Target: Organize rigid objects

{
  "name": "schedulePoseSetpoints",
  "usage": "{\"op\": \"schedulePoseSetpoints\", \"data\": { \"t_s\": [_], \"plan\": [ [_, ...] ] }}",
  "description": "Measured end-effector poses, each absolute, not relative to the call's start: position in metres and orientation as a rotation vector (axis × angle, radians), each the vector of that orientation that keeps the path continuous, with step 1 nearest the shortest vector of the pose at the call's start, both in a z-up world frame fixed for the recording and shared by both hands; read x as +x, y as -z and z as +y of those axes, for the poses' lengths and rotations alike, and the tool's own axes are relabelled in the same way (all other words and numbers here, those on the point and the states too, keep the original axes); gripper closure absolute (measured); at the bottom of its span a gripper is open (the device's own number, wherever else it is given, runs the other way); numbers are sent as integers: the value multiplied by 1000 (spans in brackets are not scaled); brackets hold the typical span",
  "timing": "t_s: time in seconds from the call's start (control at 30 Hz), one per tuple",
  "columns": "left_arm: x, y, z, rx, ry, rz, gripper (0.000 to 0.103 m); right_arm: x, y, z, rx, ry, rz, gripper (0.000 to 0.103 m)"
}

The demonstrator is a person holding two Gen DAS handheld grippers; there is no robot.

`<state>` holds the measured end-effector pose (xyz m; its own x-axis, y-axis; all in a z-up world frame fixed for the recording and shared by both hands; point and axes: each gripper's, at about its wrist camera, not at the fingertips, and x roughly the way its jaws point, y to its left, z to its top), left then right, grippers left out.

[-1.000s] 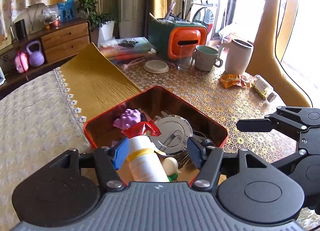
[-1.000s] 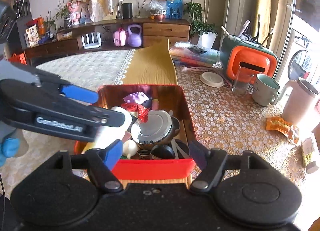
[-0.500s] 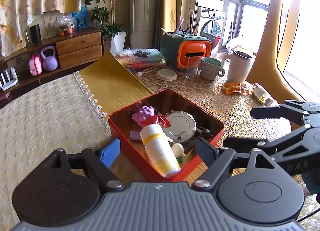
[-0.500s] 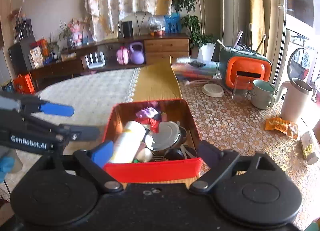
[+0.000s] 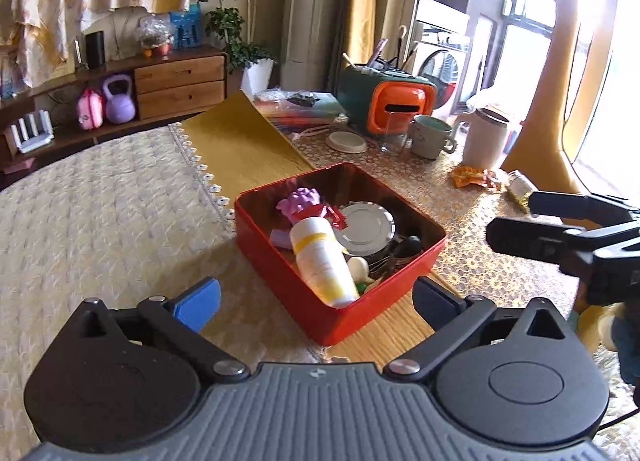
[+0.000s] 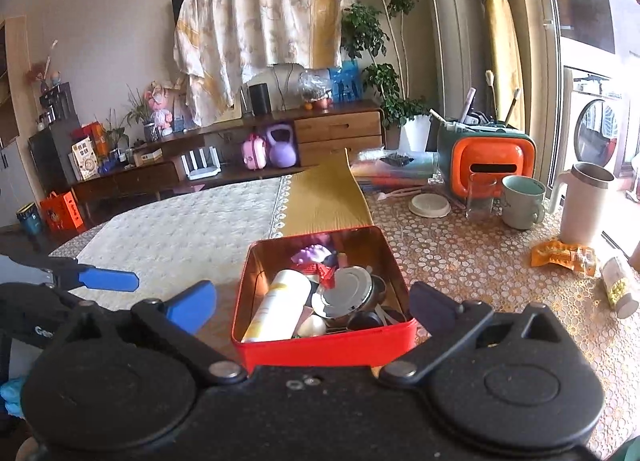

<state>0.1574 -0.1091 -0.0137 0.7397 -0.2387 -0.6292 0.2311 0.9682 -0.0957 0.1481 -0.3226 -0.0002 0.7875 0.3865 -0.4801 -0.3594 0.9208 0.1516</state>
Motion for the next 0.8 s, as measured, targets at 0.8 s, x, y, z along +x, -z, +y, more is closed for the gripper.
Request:
{"op": "schedulePoseSetpoints", "data": {
  "t_s": [0.8],
  "plan": [
    [142,17,-116,0,257,678,0,137,28,-337,170,-350,601,0]
  ]
}}
